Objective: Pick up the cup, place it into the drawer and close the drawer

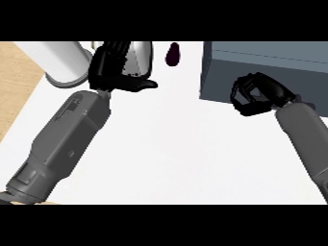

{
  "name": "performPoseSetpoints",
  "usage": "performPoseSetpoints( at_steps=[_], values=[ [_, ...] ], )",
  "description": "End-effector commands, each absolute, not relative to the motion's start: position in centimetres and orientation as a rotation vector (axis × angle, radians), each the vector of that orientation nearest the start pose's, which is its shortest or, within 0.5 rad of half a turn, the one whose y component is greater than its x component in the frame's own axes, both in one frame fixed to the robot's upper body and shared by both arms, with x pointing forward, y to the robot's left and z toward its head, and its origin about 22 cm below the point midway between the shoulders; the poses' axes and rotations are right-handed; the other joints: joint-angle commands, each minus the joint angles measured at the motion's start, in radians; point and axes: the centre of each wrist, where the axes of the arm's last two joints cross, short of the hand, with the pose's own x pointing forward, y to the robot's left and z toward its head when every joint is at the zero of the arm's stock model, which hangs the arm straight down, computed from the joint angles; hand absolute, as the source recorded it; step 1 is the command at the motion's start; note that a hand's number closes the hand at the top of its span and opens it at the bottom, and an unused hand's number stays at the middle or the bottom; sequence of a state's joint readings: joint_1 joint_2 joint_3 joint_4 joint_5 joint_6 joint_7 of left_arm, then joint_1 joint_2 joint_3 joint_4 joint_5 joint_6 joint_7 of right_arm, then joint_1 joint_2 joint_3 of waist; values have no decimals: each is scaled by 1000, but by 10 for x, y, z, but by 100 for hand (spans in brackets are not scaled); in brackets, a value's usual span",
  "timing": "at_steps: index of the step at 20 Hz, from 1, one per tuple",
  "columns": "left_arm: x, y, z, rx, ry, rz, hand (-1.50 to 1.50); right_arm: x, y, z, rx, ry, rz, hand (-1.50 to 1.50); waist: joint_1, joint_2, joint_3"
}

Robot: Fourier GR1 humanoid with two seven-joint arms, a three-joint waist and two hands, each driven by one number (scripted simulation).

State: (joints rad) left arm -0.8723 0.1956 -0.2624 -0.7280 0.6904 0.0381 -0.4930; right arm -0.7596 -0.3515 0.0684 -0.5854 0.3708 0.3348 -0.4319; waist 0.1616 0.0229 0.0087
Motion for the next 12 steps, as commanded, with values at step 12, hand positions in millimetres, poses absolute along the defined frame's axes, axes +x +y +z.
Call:
performPoseSetpoints(
  at_steps=[12],
  values=[
    [407, 160, 55, -480, -1872, 22, -150, 432, -325, 127, -247, -1628, 809, 150, 65, 31, -6]
  ],
)
